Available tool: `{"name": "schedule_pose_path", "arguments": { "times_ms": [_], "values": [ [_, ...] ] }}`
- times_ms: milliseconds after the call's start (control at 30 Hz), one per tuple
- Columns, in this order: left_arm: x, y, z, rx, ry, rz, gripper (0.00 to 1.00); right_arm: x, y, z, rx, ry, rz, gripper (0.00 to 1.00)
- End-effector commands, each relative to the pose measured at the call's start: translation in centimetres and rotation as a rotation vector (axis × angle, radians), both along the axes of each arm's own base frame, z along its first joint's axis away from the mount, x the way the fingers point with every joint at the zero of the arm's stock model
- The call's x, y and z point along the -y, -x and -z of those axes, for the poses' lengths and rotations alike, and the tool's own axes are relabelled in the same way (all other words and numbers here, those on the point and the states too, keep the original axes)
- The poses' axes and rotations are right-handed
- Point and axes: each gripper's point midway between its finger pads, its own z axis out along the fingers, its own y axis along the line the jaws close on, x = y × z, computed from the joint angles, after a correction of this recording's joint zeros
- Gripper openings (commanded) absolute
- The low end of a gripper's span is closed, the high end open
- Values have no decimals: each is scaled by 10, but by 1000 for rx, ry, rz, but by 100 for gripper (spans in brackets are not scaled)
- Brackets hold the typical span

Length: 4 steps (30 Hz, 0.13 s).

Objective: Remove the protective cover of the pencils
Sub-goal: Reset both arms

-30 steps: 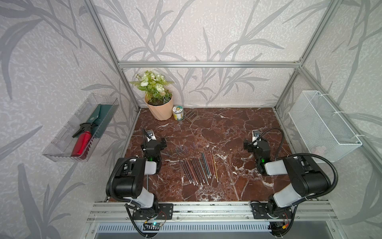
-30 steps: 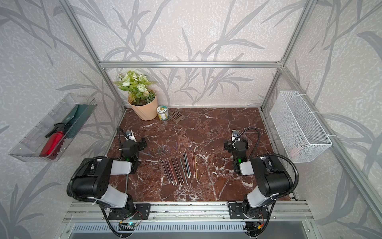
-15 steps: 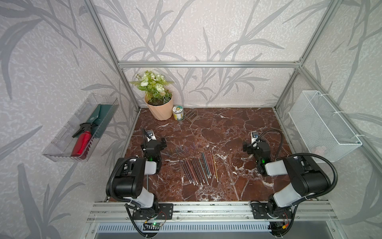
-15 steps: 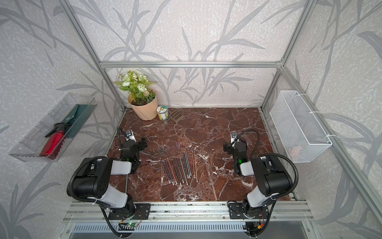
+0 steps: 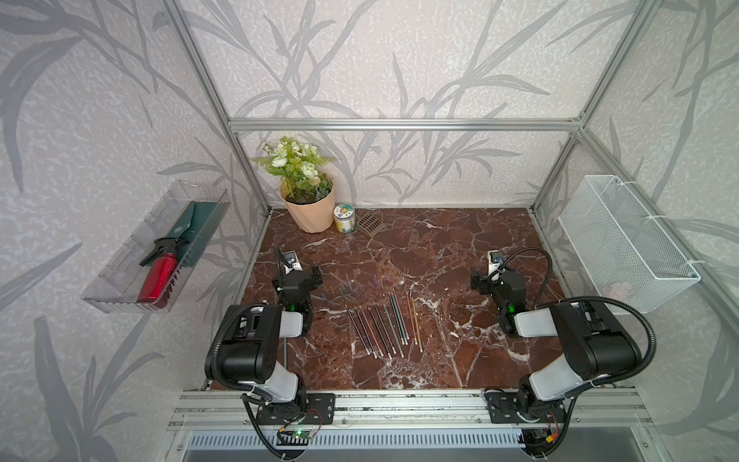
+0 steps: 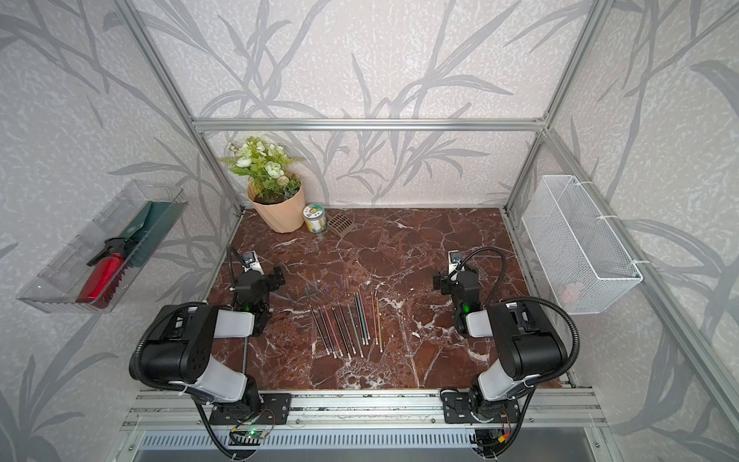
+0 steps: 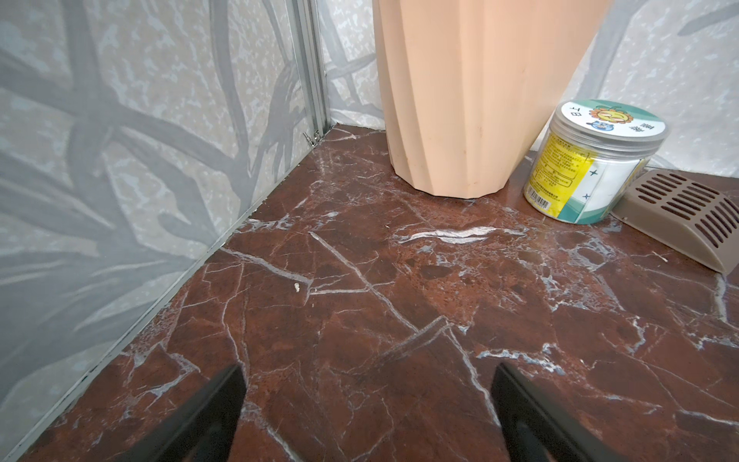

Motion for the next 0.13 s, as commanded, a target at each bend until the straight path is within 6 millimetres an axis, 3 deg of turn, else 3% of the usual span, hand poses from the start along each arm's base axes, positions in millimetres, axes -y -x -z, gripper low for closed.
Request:
{"name": "schedule_pose_path", "arguments": {
  "times_ms": [0, 100],
  "values": [
    [1, 0, -1, 6, -17, 12, 99, -5, -3, -3, 7, -1, -28, 99],
    [2, 0, -1, 5, -17, 13, 99, -5, -3, -3, 4, -4, -28, 99]
  ]
}}
